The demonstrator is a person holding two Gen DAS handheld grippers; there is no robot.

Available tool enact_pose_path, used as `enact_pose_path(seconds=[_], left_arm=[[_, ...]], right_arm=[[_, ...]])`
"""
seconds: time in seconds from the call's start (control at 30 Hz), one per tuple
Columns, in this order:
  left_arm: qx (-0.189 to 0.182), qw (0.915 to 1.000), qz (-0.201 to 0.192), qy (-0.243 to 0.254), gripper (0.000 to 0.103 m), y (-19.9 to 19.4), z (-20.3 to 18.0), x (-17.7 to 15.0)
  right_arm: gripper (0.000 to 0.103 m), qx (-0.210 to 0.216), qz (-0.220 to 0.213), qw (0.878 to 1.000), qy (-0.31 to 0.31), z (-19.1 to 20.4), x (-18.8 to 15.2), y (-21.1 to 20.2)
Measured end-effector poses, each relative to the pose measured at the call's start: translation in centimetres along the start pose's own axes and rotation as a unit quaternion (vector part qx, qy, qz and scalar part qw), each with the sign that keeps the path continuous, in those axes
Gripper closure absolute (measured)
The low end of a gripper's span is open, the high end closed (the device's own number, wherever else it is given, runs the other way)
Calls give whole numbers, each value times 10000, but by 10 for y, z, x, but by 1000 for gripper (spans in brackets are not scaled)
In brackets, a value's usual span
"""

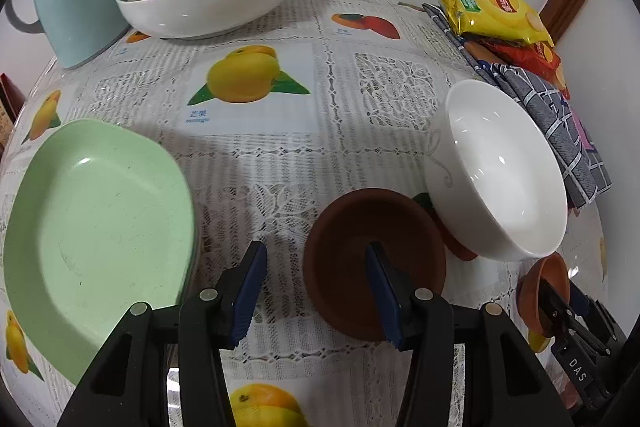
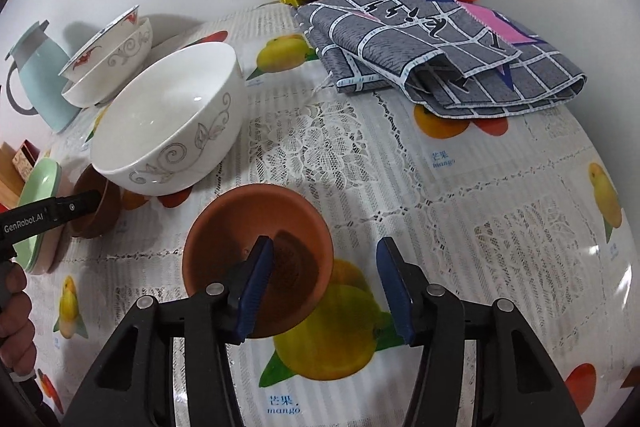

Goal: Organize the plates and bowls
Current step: 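Close the left gripper on one brown bowl rim while the right gripper grasps the other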

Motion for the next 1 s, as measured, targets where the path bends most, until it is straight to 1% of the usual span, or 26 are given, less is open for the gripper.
enact_pose_path(seconds=[0.23, 0.27, 0.3, 0.33, 0.4, 0.5, 0.6, 0.73, 0.83, 0.87, 0.9, 0.97, 1.0], left_arm=[[116, 9999, -77, 66, 56, 2, -2, 2], [155, 9998, -107, 100, 58, 2, -3, 2], [184, 9996, -130, 144, 65, 2, -4, 2], [143, 9997, -135, 168, 73, 1, -5, 2], [-76, 9999, -89, 84, 82, 0, -5, 0], [-144, 9998, -95, 113, 88, -2, -2, -1], [-347, 9994, 16, -11, 88, 0, 4, -3], [-395, 9992, 43, -73, 87, 3, 4, -1], [-420, 9991, -25, -78, 86, 5, 1, 1], [-419, 9991, -54, -80, 86, 5, 1, 1], [-422, 9990, -85, -71, 86, 5, 0, 1], [-429, 9990, -96, -74, 86, 5, 0, 0], [-436, 9990, -106, -68, 89, 4, 0, 1]], right_arm=[[49, 5, -13, 10000, 38, -2, 1, 1], [49, 0, -9, 10000, 44, -2, 2, 1], [49, -5, -2, 10000, 52, -2, 2, 1], [49, -6, 7, 10000, 55, -2, 2, 1], [49, -1, 12, 10000, 57, -2, 2, 1], [49, -18, 3, 10000, 44, -2, 2, 1], [51, -61, -52, 10000, 8, 0, 1, 0], [53, -41, -86, 9999, 41, 1, 1, -1], [61, 75, -137, 9999, 11, 4, 2, -1], [68, 120, -156, 9998, -11, 6, 2, -2], [76, 204, -183, 9996, -44, 9, 2, -2], [76, 155, -221, 9996, -72, 12, 2, -3], [77, 139, -241, 9996, -82, 13, 2, -3]])
Point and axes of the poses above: each gripper's, at about its wrist camera, not at the fingertips, and y roughly the way its jaws point, z to its left, x to its top, the point moved 6 cm from there along y, roughly the way its jaws point, and after that the axes turned 6 degrees about -y, right-handed, at the moved point
